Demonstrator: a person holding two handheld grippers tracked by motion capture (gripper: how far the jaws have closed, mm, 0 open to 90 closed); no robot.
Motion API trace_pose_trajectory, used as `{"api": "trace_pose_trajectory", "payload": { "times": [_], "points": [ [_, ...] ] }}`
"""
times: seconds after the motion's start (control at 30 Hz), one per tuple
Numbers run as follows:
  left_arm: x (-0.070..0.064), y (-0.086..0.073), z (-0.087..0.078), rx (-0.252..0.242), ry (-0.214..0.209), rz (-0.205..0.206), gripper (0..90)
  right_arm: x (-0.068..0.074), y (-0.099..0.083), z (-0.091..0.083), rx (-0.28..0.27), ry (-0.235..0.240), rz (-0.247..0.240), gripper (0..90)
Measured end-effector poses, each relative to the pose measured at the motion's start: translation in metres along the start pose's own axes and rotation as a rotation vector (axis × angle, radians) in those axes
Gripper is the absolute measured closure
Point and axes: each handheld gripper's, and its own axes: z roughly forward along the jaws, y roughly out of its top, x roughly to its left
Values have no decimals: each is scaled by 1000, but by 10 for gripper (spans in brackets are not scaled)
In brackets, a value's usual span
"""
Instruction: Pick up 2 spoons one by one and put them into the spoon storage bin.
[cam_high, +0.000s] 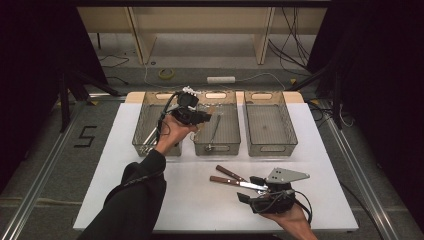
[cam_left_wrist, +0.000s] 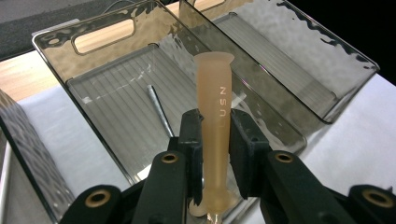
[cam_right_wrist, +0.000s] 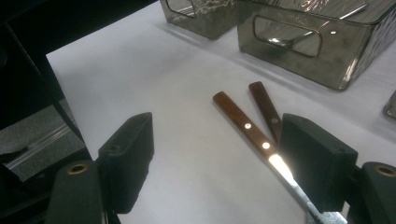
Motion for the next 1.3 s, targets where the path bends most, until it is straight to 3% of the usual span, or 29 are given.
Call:
{"api": "trace_pose_trajectory", "payload": {
  "times": [0.47,0.87,1.3],
  "points": [
    [7,8,25,-24,30,-48,750,0,0,1,3,6,-2,280],
    [13,-3,44,-23,49,-71,747,0,0,0,3,7,-1,280],
    [14,-8,53,-17,59,-63,734,1,0,0,5,10,-2,280]
  ]
}}
